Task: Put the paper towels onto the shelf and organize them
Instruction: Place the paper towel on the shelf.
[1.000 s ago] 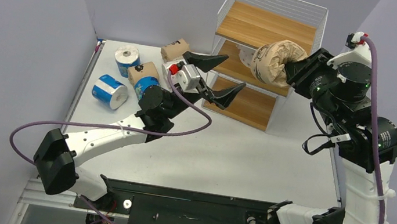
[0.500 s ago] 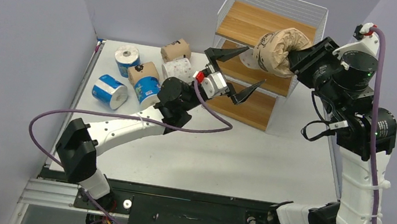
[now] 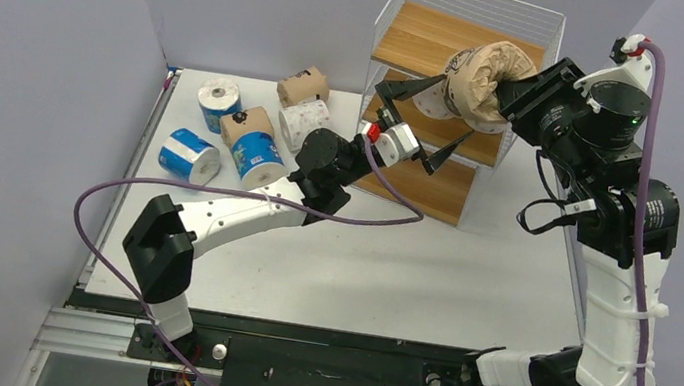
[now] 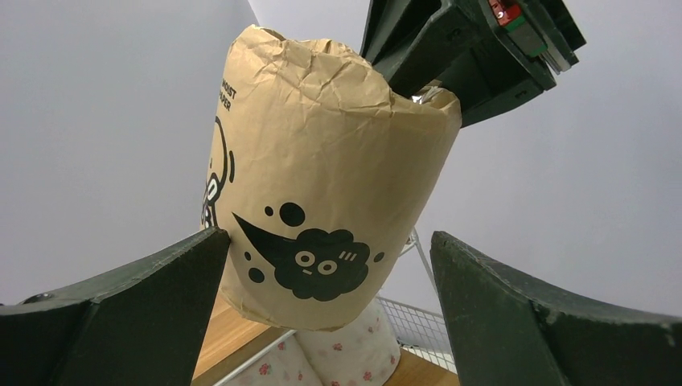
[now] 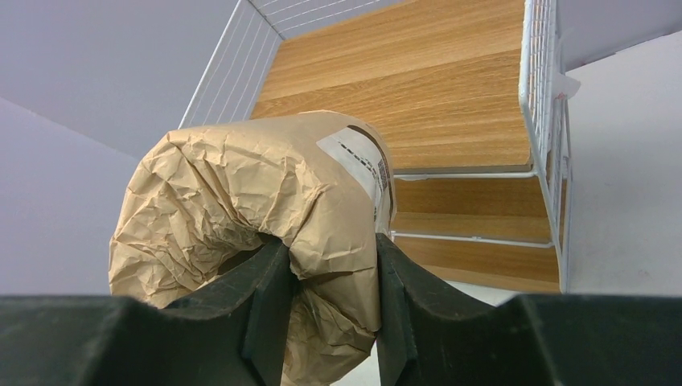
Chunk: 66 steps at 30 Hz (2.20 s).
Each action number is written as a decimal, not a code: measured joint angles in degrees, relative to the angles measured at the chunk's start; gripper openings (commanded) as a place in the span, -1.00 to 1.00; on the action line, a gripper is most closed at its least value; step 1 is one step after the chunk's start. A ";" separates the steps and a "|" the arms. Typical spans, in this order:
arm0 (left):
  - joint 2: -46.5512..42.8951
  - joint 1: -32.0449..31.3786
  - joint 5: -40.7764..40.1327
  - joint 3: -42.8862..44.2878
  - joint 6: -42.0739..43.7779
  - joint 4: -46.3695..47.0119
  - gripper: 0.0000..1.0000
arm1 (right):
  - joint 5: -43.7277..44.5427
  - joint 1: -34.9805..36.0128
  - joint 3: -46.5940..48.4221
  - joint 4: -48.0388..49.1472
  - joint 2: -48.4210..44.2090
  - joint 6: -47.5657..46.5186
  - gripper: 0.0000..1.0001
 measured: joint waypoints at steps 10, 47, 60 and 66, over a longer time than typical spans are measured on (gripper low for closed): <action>1.64 0.00 -3.98 1.31 0.20 1.95 0.93 | -0.46 -0.63 -1.16 1.90 0.37 0.74 -0.33; 13.16 1.03 -7.39 14.75 -0.79 -1.79 0.93 | -1.31 -5.14 -5.46 8.52 2.29 3.13 -0.18; 16.20 1.66 -8.02 20.04 -2.03 -3.98 0.93 | -3.48 -6.32 -6.69 11.04 2.03 4.74 0.22; 16.46 1.79 -8.11 21.49 -2.29 -5.90 0.93 | -3.80 -6.71 -7.39 11.45 1.60 5.18 0.37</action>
